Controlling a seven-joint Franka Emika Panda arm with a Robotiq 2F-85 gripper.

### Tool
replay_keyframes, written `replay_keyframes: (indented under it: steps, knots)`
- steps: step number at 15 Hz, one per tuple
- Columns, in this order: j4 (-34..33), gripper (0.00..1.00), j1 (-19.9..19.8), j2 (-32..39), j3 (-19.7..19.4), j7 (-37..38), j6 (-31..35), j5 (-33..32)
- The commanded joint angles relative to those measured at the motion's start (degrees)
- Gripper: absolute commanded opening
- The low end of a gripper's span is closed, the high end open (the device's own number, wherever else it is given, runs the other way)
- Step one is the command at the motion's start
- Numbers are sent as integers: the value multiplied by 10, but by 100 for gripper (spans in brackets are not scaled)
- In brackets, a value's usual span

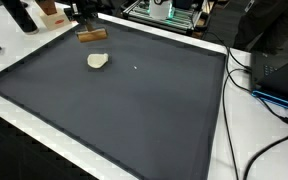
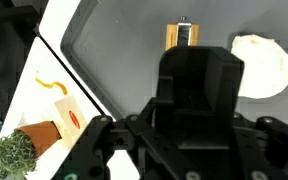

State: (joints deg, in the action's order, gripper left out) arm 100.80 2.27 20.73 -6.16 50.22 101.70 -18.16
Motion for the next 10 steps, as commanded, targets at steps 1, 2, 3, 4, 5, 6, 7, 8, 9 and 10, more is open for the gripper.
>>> replay_keyframes:
  steps: [1, 2, 3, 4, 5, 6, 7, 8, 9, 10]
  knots:
    - [-13, 24, 1, 7, -2, -13, -16, -9]
    - [-13, 24, 1, 8, -2, -17, -15, -8]
    - [-14, 24, 1, 9, -2, -21, -15, -8]
    - [-14, 24, 0, 9, -2, -28, -14, -7]
    - [-15, 24, -1, 10, -2, -33, -14, -7]
    - [-15, 24, -1, 10, -2, -40, -14, -7]
    - [-15, 24, -1, 10, -2, -46, -13, -7]
    - [-14, 24, -1, 10, -2, -52, -13, -7]
    - [-14, 24, -1, 10, -2, -57, -13, -8]
    - [-14, 24, -1, 9, -2, -64, -12, -8]
